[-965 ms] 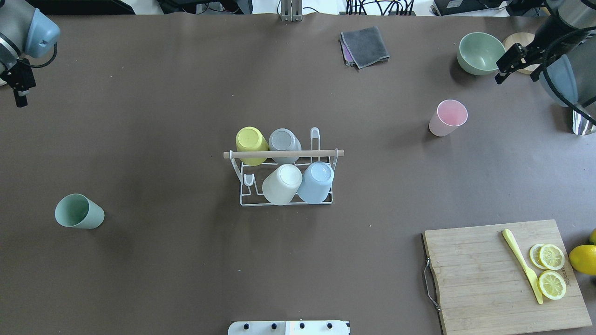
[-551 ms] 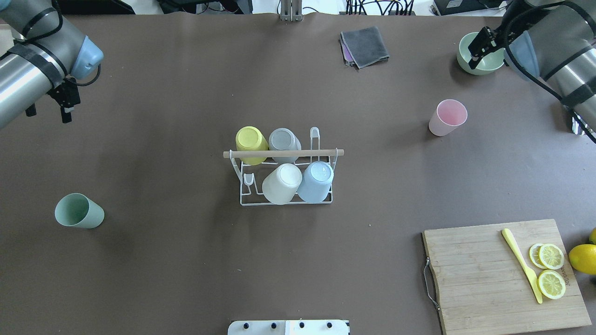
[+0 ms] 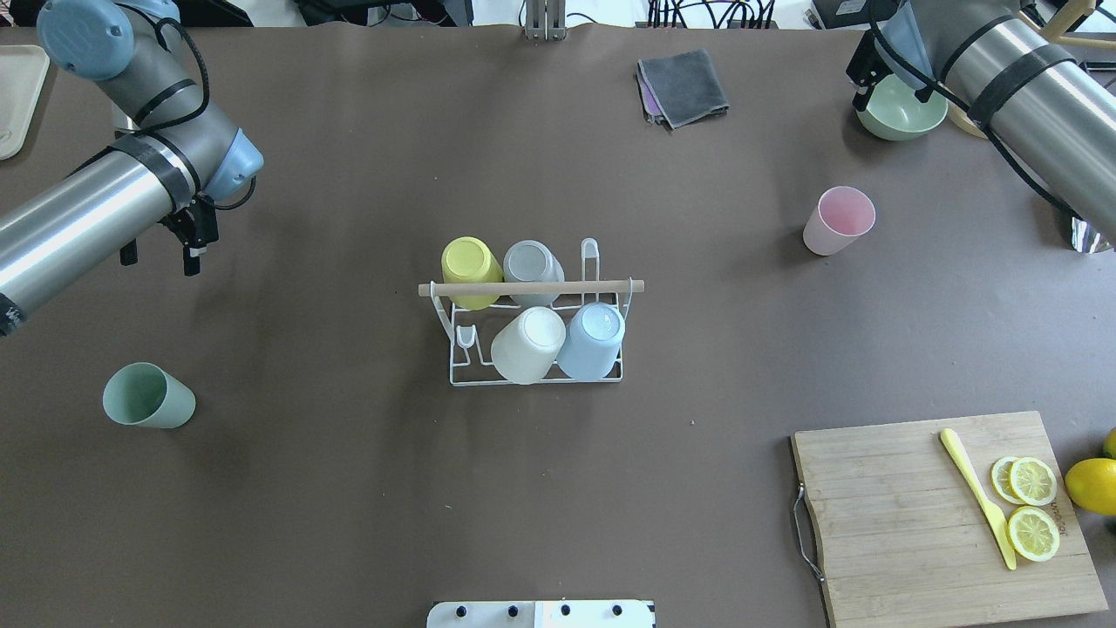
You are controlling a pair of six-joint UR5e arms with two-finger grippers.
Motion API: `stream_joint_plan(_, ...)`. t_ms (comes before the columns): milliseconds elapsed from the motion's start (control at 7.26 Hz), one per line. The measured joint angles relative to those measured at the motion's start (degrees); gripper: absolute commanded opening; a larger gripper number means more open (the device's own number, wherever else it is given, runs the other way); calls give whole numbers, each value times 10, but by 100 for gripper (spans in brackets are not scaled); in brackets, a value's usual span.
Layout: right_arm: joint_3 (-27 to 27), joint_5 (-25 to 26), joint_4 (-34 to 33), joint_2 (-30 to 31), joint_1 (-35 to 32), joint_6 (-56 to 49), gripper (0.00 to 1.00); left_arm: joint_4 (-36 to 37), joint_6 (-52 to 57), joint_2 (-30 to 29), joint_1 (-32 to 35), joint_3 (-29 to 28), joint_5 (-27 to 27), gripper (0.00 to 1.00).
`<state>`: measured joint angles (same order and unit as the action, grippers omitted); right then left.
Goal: Place cup on cup holder
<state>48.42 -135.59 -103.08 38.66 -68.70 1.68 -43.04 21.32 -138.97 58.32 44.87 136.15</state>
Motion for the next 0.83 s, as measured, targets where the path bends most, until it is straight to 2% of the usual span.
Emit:
stream_joint_plan(276, -88, 0, -42, -58, 5, -40, 100, 47, 21, -7, -4, -9, 14, 97)
stream_joint_plan(827, -214, 25, -69, -122, 44, -71, 100, 124, 37, -22, -29, 0, 22, 97)
